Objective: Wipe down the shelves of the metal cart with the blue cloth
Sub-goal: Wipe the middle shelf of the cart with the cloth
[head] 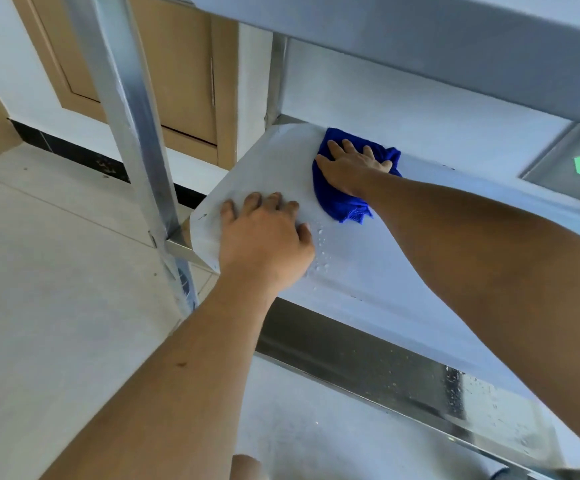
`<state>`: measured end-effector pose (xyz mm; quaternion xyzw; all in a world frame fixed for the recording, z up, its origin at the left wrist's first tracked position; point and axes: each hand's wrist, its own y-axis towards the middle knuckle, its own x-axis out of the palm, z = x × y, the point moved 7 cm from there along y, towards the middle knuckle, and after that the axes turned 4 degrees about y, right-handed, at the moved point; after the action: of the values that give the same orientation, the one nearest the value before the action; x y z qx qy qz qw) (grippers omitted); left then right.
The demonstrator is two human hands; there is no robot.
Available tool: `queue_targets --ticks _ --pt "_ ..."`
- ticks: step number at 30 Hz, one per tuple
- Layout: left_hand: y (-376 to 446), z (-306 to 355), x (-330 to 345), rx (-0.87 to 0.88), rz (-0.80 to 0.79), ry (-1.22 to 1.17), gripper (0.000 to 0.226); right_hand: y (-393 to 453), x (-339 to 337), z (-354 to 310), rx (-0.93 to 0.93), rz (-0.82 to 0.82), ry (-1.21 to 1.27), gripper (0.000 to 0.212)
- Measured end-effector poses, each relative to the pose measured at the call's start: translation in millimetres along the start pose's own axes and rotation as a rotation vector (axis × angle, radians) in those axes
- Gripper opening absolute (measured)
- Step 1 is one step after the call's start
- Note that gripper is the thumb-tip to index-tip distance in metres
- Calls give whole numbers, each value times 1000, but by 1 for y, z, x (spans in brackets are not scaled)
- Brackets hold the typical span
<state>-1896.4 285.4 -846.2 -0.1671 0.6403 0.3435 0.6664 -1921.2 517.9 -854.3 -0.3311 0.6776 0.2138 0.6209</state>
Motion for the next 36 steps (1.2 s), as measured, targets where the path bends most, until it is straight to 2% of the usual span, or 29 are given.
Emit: queue_targets --ticks 10,20,26,31,36 --pt "-1 -4 -3 -22 33 -39 49 32 -2 -42 -12 -1 8 64" --pt "-4 -9 -9 -68 120 -142 43 32 5 -89 -170 -14 22 64" --pt "-3 -15 -11 -105 155 -236 27 6 15 -97 -291 -8 16 61" --pt "-11 -20 -19 -219 254 -289 25 -30 21 -95 -345 -19 2 58" --pt "-25 -27 -25 -378 362 -248 35 -75 26 -86 -404 -41 21 56"
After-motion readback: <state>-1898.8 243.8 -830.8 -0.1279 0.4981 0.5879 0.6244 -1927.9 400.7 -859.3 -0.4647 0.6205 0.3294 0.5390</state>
